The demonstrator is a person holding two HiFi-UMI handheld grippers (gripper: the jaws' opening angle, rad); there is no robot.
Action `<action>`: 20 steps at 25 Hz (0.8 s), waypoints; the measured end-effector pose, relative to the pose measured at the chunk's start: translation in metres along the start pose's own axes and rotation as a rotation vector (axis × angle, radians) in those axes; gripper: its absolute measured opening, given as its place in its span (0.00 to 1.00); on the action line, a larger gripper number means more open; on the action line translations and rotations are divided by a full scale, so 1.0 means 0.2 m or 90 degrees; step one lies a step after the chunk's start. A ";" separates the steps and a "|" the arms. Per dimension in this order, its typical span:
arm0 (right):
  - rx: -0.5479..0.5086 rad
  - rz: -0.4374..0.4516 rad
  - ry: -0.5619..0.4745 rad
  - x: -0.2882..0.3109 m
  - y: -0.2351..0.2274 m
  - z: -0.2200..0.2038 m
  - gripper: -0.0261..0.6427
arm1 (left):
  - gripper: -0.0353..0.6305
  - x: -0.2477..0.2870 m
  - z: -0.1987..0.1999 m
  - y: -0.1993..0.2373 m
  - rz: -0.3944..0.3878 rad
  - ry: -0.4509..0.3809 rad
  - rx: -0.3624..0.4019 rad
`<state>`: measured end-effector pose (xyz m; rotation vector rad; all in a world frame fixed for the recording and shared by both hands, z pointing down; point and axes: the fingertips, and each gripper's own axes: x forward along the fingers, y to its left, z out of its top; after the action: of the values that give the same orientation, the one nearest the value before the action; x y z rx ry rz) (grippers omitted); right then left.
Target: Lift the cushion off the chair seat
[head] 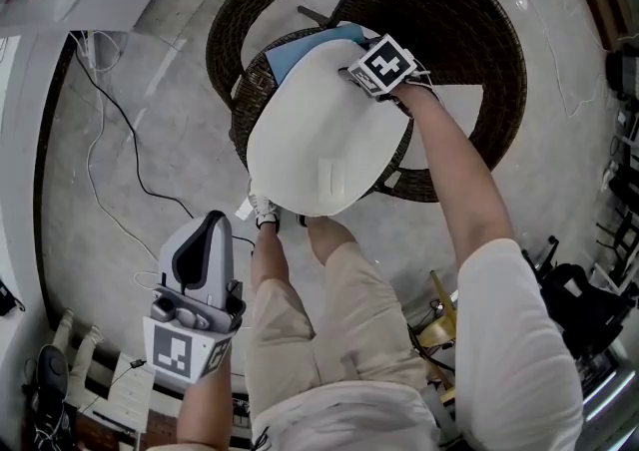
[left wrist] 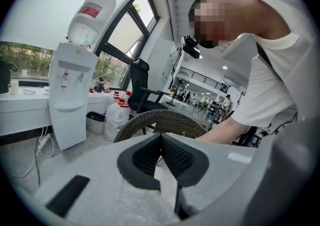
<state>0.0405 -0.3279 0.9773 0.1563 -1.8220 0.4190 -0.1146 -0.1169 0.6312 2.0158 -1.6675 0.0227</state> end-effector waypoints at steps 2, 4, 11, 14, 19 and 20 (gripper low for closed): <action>0.009 -0.005 -0.001 -0.02 0.00 0.00 0.39 | 0.08 -0.01 0.01 0.01 0.000 -0.002 0.003; 0.004 -0.019 -0.010 -0.06 0.00 -0.01 0.20 | 0.08 -0.02 0.01 0.00 -0.002 -0.005 0.005; 0.002 -0.035 -0.025 -0.19 0.05 -0.04 0.11 | 0.08 -0.07 0.08 -0.06 -0.016 -0.017 0.011; 0.006 -0.034 -0.036 -0.29 0.09 -0.02 0.10 | 0.08 -0.13 0.13 -0.09 -0.022 -0.023 0.017; 0.013 -0.035 -0.081 -0.51 0.19 0.05 0.10 | 0.08 -0.23 0.21 -0.12 -0.022 -0.039 0.025; 0.014 -0.036 -0.088 -0.56 0.21 0.06 0.10 | 0.08 -0.25 0.24 -0.13 -0.021 -0.043 0.025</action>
<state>0.0492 -0.3049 0.8590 0.2576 -1.9433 0.3969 -0.1166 -0.0881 0.5632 2.0946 -1.6869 -0.0256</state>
